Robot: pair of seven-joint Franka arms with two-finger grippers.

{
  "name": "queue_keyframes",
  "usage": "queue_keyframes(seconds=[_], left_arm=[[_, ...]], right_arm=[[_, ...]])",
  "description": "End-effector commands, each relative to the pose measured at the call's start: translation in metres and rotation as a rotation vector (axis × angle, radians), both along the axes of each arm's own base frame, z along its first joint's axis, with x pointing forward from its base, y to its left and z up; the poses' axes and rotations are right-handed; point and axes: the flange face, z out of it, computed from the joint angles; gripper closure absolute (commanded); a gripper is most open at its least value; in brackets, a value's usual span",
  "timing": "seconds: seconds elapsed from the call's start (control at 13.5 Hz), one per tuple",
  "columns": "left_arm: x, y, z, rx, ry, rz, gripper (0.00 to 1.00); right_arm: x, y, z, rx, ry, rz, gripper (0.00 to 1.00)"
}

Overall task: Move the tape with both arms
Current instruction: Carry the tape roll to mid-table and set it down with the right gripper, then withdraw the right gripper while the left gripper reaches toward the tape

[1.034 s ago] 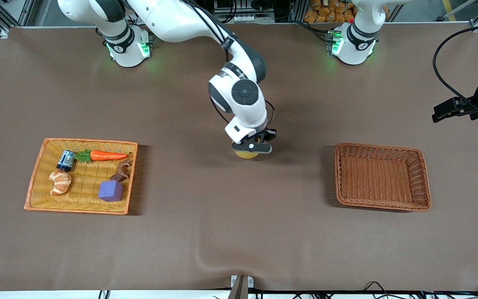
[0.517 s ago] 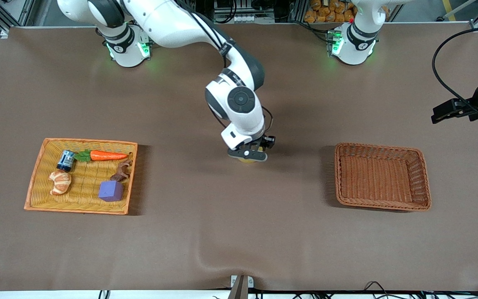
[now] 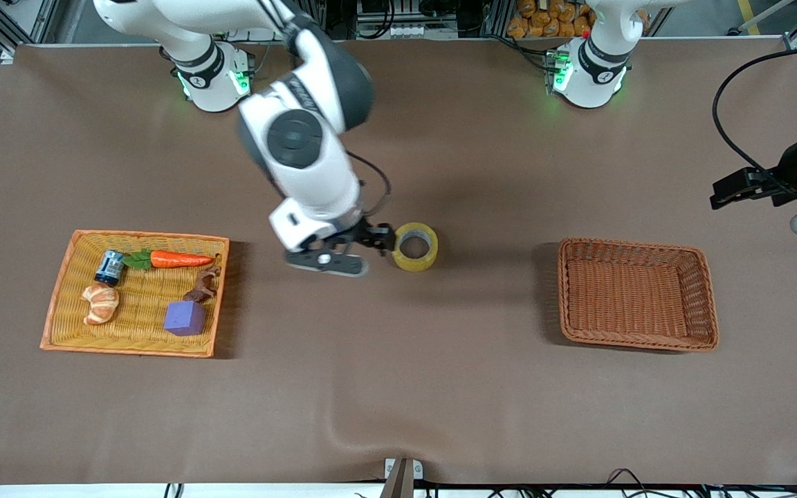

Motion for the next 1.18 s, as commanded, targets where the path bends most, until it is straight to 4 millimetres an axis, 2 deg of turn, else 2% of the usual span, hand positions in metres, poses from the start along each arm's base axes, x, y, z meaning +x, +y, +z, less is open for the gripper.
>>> queue_keyframes(seconds=[0.0, 0.15, 0.22, 0.37, 0.44, 0.52, 0.59, 0.74, 0.81, 1.03, 1.11], left_arm=[[0.019, -0.033, -0.033, -0.092, 0.012, 0.024, 0.0], [0.028, -0.086, -0.07, -0.087, 0.028, -0.002, 0.0], [0.029, -0.116, -0.089, -0.086, 0.021, 0.002, 0.0], [0.026, -0.194, -0.124, -0.086, 0.015, -0.041, 0.0], [0.02, -0.236, -0.147, -0.081, 0.021, -0.032, 0.0], [0.015, -0.266, -0.163, -0.074, 0.02, 0.015, 0.0], [0.003, -0.295, -0.181, -0.047, 0.047, 0.048, 0.0], [-0.022, -0.347, -0.219, 0.017, 0.078, 0.06, 0.0], [-0.032, -0.37, -0.242, 0.029, 0.086, 0.08, 0.0], [-0.053, -0.415, -0.302, 0.032, 0.092, 0.108, 0.0], [-0.055, -0.422, -0.317, 0.032, 0.092, 0.132, 0.0]], right_arm=[[-0.006, -0.094, 0.026, 0.008, 0.007, 0.064, 0.0], [-0.005, -0.162, 0.055, 0.012, 0.029, 0.001, 0.0], [-0.002, -0.198, 0.061, -0.004, 0.082, -0.009, 0.0], [0.001, -0.269, 0.091, 0.004, 0.056, 0.118, 0.0], [0.0, -0.299, 0.104, 0.011, 0.024, 0.191, 0.0], [-0.006, -0.324, 0.116, 0.015, -0.003, 0.239, 0.0], [-0.014, -0.344, 0.131, 0.014, -0.023, 0.237, 0.0], [-0.03, -0.381, 0.144, -0.037, 0.002, 0.198, 0.0], [-0.036, -0.392, 0.149, -0.077, 0.007, 0.19, 0.0], [-0.055, -0.436, 0.151, -0.115, 0.04, 0.192, 0.0], [-0.058, -0.438, 0.149, -0.11, 0.062, 0.188, 0.0]])
